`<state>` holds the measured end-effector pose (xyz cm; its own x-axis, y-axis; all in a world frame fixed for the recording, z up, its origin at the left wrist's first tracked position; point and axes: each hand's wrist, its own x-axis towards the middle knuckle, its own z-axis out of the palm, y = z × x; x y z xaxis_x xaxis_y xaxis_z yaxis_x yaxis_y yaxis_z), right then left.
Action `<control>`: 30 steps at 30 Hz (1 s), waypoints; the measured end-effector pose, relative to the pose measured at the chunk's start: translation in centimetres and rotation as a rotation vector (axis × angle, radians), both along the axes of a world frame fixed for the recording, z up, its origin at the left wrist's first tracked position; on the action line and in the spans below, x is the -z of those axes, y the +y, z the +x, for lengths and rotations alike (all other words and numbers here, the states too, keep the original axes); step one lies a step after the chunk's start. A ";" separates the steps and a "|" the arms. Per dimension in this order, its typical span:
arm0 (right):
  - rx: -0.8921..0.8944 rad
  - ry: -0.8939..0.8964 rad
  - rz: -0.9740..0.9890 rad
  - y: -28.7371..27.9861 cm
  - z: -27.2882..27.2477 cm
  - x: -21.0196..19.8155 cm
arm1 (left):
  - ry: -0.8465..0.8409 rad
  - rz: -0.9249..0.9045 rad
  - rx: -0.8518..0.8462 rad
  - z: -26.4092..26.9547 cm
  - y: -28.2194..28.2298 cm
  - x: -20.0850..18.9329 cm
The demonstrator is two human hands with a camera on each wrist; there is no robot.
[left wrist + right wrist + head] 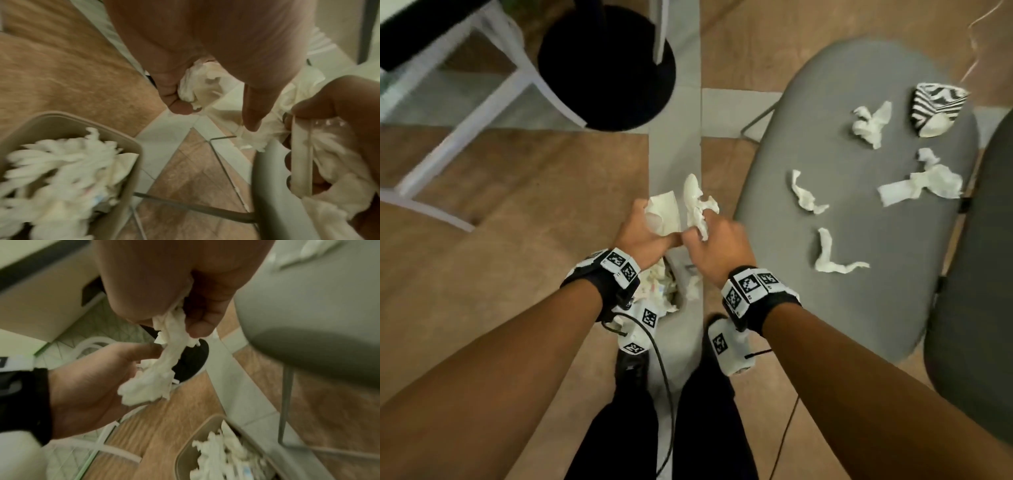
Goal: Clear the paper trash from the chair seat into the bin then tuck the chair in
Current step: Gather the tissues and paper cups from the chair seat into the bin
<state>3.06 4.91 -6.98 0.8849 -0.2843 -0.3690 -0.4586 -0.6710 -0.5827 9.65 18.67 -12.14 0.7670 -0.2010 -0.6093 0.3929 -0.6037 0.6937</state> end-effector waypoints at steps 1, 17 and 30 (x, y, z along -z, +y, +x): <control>-0.017 0.043 0.018 1.6 0.1 1.2 | 0.005 0.033 -0.022 -0.4 1.9 1.1; -0.406 0.632 -0.084 12.3 -0.4 25.9 | 0.124 0.318 0.207 -7.3 11.9 21.8; -0.407 0.667 0.049 12.3 1.4 23.8 | 0.012 0.420 0.413 -5.0 12.4 20.7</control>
